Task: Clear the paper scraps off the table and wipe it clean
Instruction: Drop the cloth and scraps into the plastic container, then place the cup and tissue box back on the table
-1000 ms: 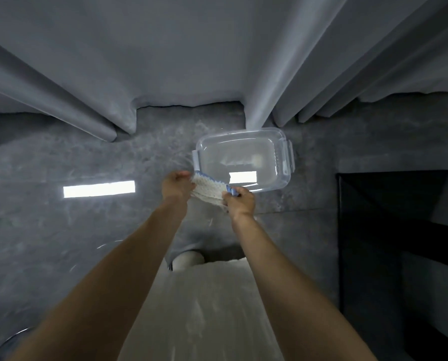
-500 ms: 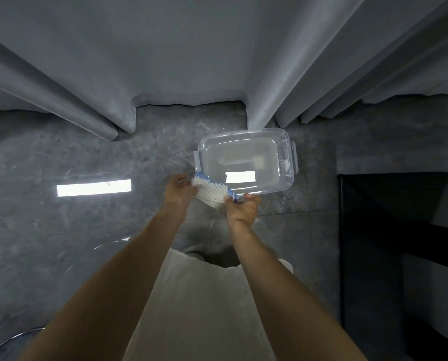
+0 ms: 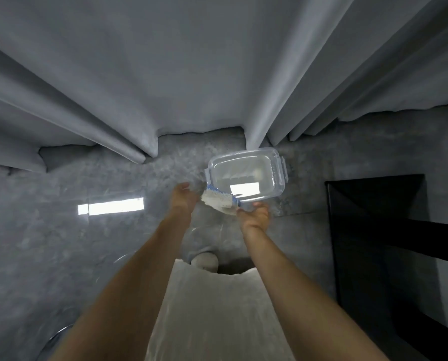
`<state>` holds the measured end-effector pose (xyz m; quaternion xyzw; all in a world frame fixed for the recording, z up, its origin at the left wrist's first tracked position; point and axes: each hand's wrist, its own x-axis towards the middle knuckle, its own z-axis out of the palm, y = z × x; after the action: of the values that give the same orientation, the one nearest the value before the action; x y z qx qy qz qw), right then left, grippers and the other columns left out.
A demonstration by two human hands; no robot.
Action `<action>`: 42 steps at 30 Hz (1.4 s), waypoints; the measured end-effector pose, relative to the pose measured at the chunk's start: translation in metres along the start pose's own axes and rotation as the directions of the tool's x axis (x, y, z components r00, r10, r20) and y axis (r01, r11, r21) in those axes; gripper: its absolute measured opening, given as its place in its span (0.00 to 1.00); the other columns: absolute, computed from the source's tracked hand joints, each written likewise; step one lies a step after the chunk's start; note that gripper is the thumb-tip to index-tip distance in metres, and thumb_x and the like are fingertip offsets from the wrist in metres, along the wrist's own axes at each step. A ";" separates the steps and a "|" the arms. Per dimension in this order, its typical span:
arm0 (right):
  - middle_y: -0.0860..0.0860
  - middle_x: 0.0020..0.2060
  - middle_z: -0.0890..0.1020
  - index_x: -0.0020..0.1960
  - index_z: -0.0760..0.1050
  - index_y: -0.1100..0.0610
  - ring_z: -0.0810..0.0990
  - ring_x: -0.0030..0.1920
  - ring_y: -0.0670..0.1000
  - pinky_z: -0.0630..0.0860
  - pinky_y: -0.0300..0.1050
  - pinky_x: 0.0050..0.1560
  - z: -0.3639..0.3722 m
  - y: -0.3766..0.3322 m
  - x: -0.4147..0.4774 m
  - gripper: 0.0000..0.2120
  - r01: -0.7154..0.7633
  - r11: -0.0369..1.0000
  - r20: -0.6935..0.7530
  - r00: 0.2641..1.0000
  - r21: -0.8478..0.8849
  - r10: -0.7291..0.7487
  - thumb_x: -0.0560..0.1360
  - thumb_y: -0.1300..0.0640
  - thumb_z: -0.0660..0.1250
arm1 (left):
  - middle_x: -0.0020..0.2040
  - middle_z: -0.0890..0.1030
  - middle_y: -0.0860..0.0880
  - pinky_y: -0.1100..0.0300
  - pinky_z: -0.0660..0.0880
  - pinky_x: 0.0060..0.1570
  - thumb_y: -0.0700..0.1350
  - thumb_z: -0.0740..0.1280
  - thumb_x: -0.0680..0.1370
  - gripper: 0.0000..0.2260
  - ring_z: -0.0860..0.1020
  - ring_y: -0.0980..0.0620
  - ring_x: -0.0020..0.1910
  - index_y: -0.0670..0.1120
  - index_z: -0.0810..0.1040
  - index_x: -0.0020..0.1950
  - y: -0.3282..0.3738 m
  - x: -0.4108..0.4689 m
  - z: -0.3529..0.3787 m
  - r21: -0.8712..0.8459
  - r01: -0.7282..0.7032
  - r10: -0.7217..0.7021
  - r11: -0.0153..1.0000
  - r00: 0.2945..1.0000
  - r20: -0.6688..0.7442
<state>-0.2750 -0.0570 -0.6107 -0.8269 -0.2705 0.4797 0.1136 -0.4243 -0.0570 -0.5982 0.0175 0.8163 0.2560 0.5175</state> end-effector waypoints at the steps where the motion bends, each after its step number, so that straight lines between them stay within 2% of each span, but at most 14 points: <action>1: 0.57 0.59 0.74 0.49 0.65 0.55 0.75 0.48 0.53 0.69 0.37 0.47 -0.007 -0.010 -0.016 0.20 0.011 1.000 0.019 1.000 0.002 -0.011 0.68 0.61 0.75 | 0.66 0.72 0.39 0.64 0.70 0.39 0.30 0.63 0.76 0.21 0.71 0.49 0.49 0.39 0.67 0.69 0.011 -0.016 -0.005 0.022 -0.022 0.022 1.000 1.000 0.000; 4: 0.59 0.60 0.74 0.50 0.66 0.54 0.78 0.54 0.57 0.74 0.42 0.53 -0.034 -0.045 -0.065 0.19 0.045 0.999 0.091 0.995 0.003 -0.045 0.68 0.61 0.74 | 0.64 0.74 0.42 0.62 0.71 0.43 0.31 0.63 0.76 0.21 0.72 0.49 0.52 0.41 0.68 0.69 0.047 -0.073 -0.020 0.066 -0.101 0.100 0.993 0.995 0.021; 8: 0.59 0.60 0.74 0.52 0.69 0.55 0.77 0.57 0.58 0.73 0.43 0.55 -0.086 -0.097 -0.142 0.13 0.066 0.998 0.169 0.984 -0.006 -0.064 0.71 0.60 0.70 | 0.66 0.72 0.42 0.54 0.72 0.61 0.32 0.64 0.75 0.20 0.74 0.43 0.61 0.42 0.72 0.67 0.090 -0.172 -0.050 0.310 -0.277 0.271 0.910 0.961 0.064; 12: 0.58 0.59 0.77 0.57 0.73 0.58 0.77 0.58 0.58 0.73 0.44 0.57 -0.155 -0.151 -0.222 0.13 0.095 0.995 0.214 0.973 -0.006 -0.092 0.73 0.59 0.67 | 0.65 0.74 0.41 0.56 0.71 0.61 0.33 0.65 0.73 0.21 0.75 0.43 0.61 0.41 0.73 0.66 0.136 -0.275 -0.093 0.430 -0.395 0.380 0.812 0.917 0.123; 16: 0.57 0.56 0.79 0.51 0.72 0.57 0.78 0.55 0.57 0.73 0.44 0.57 -0.235 -0.203 -0.298 0.06 0.202 0.979 0.216 0.956 -0.005 -0.197 0.74 0.59 0.64 | 0.63 0.76 0.40 0.58 0.71 0.57 0.33 0.66 0.74 0.19 0.76 0.42 0.60 0.38 0.73 0.65 0.189 -0.374 -0.123 0.414 -0.492 0.484 0.766 0.865 0.134; 19: 0.58 0.59 0.78 0.56 0.72 0.59 0.76 0.60 0.58 0.71 0.44 0.59 -0.292 -0.228 -0.342 0.11 0.295 0.955 0.190 0.938 0.005 -0.291 0.76 0.57 0.64 | 0.65 0.75 0.40 0.59 0.70 0.55 0.33 0.65 0.76 0.19 0.75 0.45 0.59 0.38 0.71 0.67 0.219 -0.440 -0.129 0.424 -0.540 0.525 0.727 0.835 0.162; 21: 0.59 0.60 0.76 0.61 0.71 0.61 0.75 0.60 0.59 0.71 0.46 0.61 -0.329 -0.236 -0.362 0.15 0.351 0.936 0.149 0.926 0.000 -0.347 0.76 0.57 0.63 | 0.66 0.74 0.39 0.60 0.68 0.58 0.33 0.64 0.76 0.19 0.74 0.45 0.61 0.37 0.70 0.67 0.236 -0.474 -0.121 0.417 -0.590 0.564 0.691 0.801 0.200; 24: 0.58 0.62 0.73 0.63 0.71 0.61 0.75 0.60 0.58 0.72 0.48 0.60 -0.387 -0.240 -0.379 0.16 0.427 0.904 0.023 0.904 -0.013 -0.426 0.77 0.57 0.62 | 0.66 0.73 0.40 0.58 0.67 0.62 0.32 0.64 0.76 0.18 0.72 0.44 0.65 0.37 0.71 0.66 0.253 -0.522 -0.092 0.394 -0.683 0.630 0.615 0.726 0.275; 28: 0.57 0.62 0.71 0.62 0.70 0.60 0.73 0.60 0.59 0.73 0.52 0.59 -0.475 -0.226 -0.387 0.16 0.466 0.883 -0.160 0.869 -0.048 -0.468 0.76 0.57 0.60 | 0.66 0.73 0.42 0.57 0.68 0.61 0.35 0.65 0.77 0.18 0.72 0.45 0.65 0.38 0.71 0.67 0.245 -0.582 -0.028 0.389 -0.788 0.622 0.478 0.616 0.483; 31: 0.58 0.63 0.69 0.64 0.68 0.60 0.72 0.62 0.60 0.73 0.51 0.58 -0.535 -0.207 -0.382 0.17 0.409 0.911 -0.258 0.876 -0.053 -0.408 0.76 0.57 0.60 | 0.65 0.74 0.43 0.62 0.69 0.53 0.37 0.65 0.77 0.17 0.73 0.47 0.62 0.40 0.72 0.66 0.239 -0.622 0.025 0.381 -0.868 0.571 0.319 0.497 0.654; 35: 0.57 0.64 0.68 0.65 0.67 0.60 0.71 0.63 0.59 0.71 0.49 0.59 -0.601 -0.175 -0.377 0.18 0.339 0.941 -0.401 0.864 0.020 -0.303 0.77 0.57 0.59 | 0.66 0.73 0.44 0.62 0.67 0.53 0.38 0.64 0.78 0.17 0.72 0.47 0.63 0.41 0.71 0.67 0.240 -0.667 0.088 0.334 -0.925 0.500 0.182 0.380 0.778; 37: 0.57 0.64 0.69 0.64 0.68 0.59 0.70 0.63 0.59 0.70 0.49 0.58 -0.627 -0.154 -0.373 0.17 0.325 0.944 -0.455 0.850 0.057 -0.265 0.77 0.57 0.59 | 0.66 0.73 0.43 0.61 0.68 0.54 0.38 0.64 0.78 0.17 0.72 0.46 0.63 0.41 0.72 0.66 0.240 -0.684 0.119 0.314 -0.940 0.468 0.137 0.340 0.815; 40: 0.58 0.57 0.74 0.55 0.73 0.58 0.74 0.59 0.60 0.74 0.49 0.53 -0.663 -0.126 -0.364 0.11 0.290 0.947 -0.570 0.805 0.137 -0.164 0.76 0.54 0.59 | 0.65 0.74 0.42 0.62 0.67 0.53 0.37 0.66 0.76 0.17 0.73 0.46 0.61 0.40 0.73 0.65 0.236 -0.703 0.161 0.263 -0.960 0.421 0.096 0.279 0.863; 42: 0.56 0.58 0.73 0.57 0.72 0.57 0.75 0.58 0.60 0.73 0.50 0.55 -0.682 -0.110 -0.358 0.12 0.238 0.953 -0.624 0.778 0.188 -0.071 0.77 0.54 0.58 | 0.65 0.74 0.42 0.63 0.67 0.52 0.36 0.66 0.75 0.17 0.74 0.47 0.59 0.40 0.73 0.65 0.232 -0.711 0.188 0.226 -0.970 0.379 0.091 0.244 0.893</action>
<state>0.1304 -0.1159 0.0510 -0.8901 -0.2223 0.2069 0.3400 0.0116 0.0108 0.0346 0.7433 0.4636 0.0713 0.4770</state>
